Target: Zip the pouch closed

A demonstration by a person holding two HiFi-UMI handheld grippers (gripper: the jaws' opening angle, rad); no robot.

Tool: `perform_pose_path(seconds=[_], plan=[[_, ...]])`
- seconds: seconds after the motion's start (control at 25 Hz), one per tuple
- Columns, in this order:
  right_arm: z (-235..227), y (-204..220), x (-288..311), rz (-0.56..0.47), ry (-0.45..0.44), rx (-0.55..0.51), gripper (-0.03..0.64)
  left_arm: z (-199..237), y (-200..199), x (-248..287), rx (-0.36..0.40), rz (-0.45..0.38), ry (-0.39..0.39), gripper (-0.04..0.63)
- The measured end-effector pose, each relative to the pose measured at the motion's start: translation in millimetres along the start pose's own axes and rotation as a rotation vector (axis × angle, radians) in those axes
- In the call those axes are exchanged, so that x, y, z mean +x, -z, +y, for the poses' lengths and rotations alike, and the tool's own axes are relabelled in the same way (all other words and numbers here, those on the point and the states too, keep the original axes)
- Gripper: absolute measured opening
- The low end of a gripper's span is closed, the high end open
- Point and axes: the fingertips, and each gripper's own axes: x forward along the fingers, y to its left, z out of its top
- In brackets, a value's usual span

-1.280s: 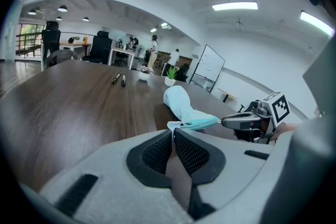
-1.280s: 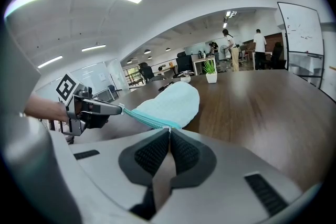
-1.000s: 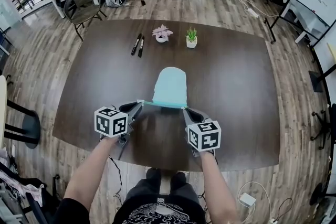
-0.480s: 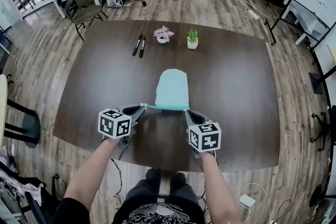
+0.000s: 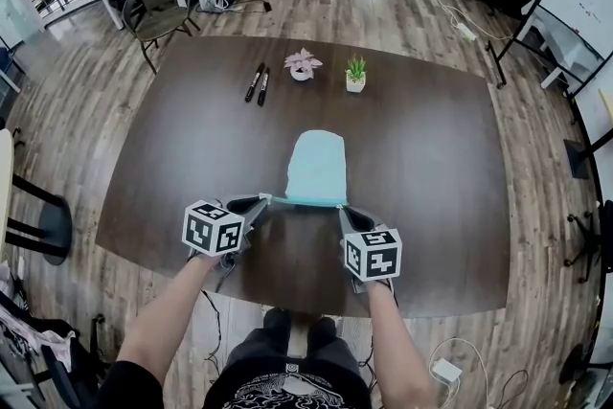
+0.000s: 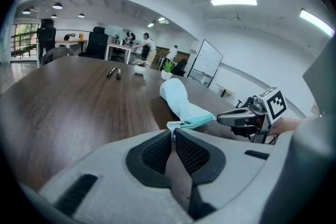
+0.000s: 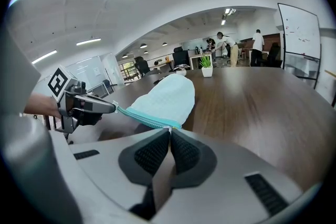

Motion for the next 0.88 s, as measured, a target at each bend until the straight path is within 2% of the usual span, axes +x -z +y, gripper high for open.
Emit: perform_pose_path(seconds=[0.28,0.44,0.56,0.72,0.88], plan=[[-0.6,4.6,1.1,0.011,-0.001,0.003,0.031,-1.0,2.3,1.7,-0.002,0.006,0.001,0.025],[3.0,6.8,3.7,0.016,-0.016,0.009,0.083,1.0,7.2,1.0,-0.004,0.011,-0.006,0.025],[3.4,5.3,3.3,0.009,-0.018,0.013,0.094,0.2,8.8,1.3,-0.004,0.011,-0.004,0.031],[3.8,-0.8,0.2,-0.005,-0.022,0.016,0.101,-0.3,8.2,0.2,-0.010,0.007,-0.007,0.093],[1.9,-9.4,-3.7,-0.023,-0.020,0.013,0.101,2.4,3.0,-1.3,-0.010,-0.011,-0.030,0.103]])
